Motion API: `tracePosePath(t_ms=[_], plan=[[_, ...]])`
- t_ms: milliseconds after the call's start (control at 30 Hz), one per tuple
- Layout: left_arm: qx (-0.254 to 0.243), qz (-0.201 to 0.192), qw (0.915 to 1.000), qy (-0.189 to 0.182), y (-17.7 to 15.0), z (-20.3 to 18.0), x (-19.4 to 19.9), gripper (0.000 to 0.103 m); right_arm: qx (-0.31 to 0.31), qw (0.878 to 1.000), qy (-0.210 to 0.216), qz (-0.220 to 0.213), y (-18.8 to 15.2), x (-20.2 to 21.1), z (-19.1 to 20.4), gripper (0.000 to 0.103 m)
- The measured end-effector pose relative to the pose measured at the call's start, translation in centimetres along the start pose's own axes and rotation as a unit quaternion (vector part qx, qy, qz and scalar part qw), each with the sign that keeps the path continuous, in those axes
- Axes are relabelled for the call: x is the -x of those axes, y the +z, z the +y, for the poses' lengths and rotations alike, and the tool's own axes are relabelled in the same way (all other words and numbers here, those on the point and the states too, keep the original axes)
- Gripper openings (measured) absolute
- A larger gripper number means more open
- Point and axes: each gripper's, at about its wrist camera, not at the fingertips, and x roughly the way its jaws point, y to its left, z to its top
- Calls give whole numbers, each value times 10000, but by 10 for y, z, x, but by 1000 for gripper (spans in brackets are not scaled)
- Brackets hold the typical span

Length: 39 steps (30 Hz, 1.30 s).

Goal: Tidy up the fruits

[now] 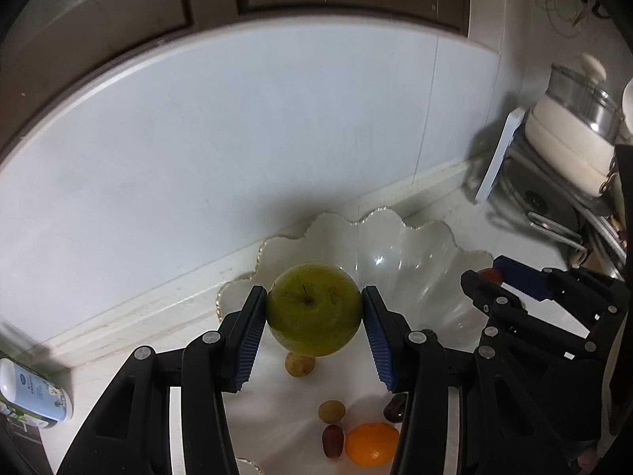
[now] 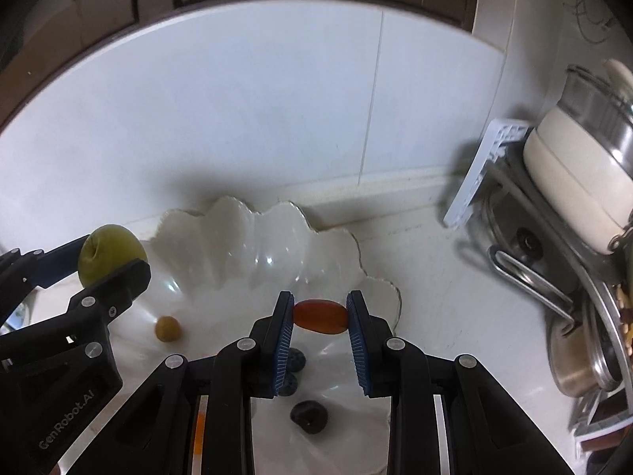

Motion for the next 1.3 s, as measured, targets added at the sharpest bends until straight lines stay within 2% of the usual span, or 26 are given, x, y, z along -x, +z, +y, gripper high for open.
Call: tracePosePath(t_ms=[467, 700, 800, 933, 1067, 1300], plan=[[-65, 702, 9975, -85, -6, -11, -45, 48, 94, 9989, 2, 457, -6, -26, -4, 29], [-54, 876, 9961, -108, -8, -14, -55, 49, 50, 9982, 87, 589, -8, -31, -5, 29], [-49, 879, 9961, -68, -9, -14, -55, 49, 32, 9979, 96, 637, -6, -33, -6, 30], [-79, 715, 9973, 122, -6, -12, -47, 60, 8, 9973, 87, 728, -7, -35, -5, 32], [-110, 598, 9979, 218, -3, -9, -36, 60, -39, 9972, 56, 740, -8, -33, -7, 42], [-2, 482, 9984, 306, -8, 2, -20, 60, 75, 9981, 41, 616, -9, -15, -1, 43]])
